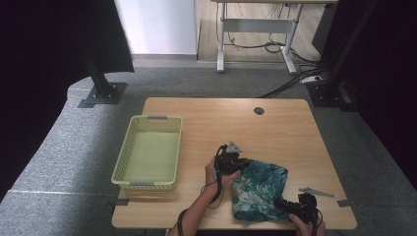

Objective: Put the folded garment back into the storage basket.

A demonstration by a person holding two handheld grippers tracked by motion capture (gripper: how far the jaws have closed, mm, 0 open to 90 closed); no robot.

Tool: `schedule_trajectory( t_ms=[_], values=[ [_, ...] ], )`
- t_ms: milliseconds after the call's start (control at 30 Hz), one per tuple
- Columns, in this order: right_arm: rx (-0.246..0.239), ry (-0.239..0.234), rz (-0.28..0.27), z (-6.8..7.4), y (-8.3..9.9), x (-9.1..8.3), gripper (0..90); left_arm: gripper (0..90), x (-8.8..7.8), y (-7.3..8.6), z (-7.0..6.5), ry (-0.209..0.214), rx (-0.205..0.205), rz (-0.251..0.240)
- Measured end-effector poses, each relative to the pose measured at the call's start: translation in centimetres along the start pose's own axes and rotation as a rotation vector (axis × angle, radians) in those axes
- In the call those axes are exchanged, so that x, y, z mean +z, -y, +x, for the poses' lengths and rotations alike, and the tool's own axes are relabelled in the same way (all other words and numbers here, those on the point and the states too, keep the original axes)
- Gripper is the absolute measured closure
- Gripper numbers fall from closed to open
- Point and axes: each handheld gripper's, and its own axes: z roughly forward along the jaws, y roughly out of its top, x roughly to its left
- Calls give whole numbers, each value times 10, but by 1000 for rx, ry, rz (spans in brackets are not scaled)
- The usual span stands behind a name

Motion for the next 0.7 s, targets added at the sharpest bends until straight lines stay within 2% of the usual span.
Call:
schedule_trajectory(
  t_ms=[33,100,233,433,700],
  values=[
    [0,0,0,0,0,0,808,826,0,0,0,0,0,0],
    [27,-49,-15,-5,0,-1,812,825,-2,-1,1,1,2,-1],
    [47,-113,-39,-9,-2,-4,816,825,-5,-2,1,6,2,-7],
    [63,-177,-69,-12,-3,-7,819,826,-9,-5,0,15,4,-17],
    [72,-212,-115,-10,-5,-12,820,826,-15,-11,-4,20,18,-32]
  ],
)
